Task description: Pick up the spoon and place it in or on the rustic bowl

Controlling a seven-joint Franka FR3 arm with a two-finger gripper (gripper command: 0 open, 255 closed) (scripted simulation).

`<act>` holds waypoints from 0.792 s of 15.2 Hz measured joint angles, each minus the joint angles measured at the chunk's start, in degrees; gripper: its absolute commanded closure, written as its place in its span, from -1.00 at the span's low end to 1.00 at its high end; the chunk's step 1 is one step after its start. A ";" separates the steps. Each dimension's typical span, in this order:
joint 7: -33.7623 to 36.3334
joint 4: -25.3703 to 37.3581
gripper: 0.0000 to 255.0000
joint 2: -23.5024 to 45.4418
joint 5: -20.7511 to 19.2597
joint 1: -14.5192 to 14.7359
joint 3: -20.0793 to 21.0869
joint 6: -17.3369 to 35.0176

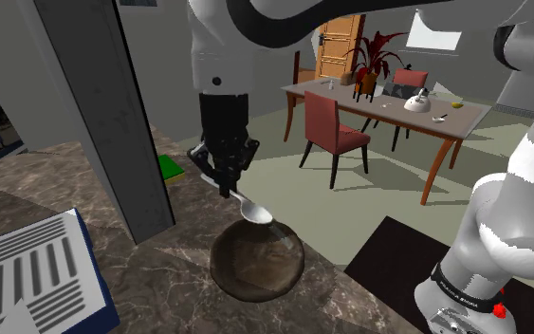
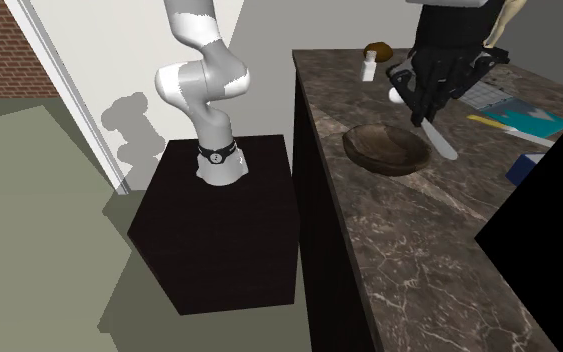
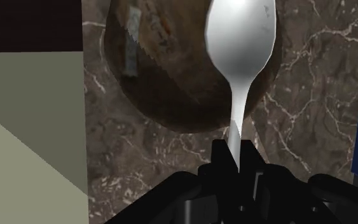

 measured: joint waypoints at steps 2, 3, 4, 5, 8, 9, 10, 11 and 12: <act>0.67 -4.17 1.00 -3.93 1.75 0.61 0.55 0.74; 1.40 -6.65 1.00 -6.42 2.88 1.23 1.06 1.14; 1.49 -7.72 1.00 -7.57 3.39 1.43 1.16 1.22; 1.51 -8.77 1.00 -8.17 3.70 1.56 1.25 1.74; 0.91 -11.68 1.00 -9.01 4.22 1.65 1.23 3.76; 0.80 -12.50 1.00 -9.13 4.34 1.70 1.29 4.46; 0.58 -13.24 1.00 -9.16 4.40 1.71 1.30 5.14; 0.54 -13.93 1.00 -9.02 4.42 1.76 1.42 5.97; 0.30 -14.69 1.00 -9.11 4.51 1.77 1.40 6.61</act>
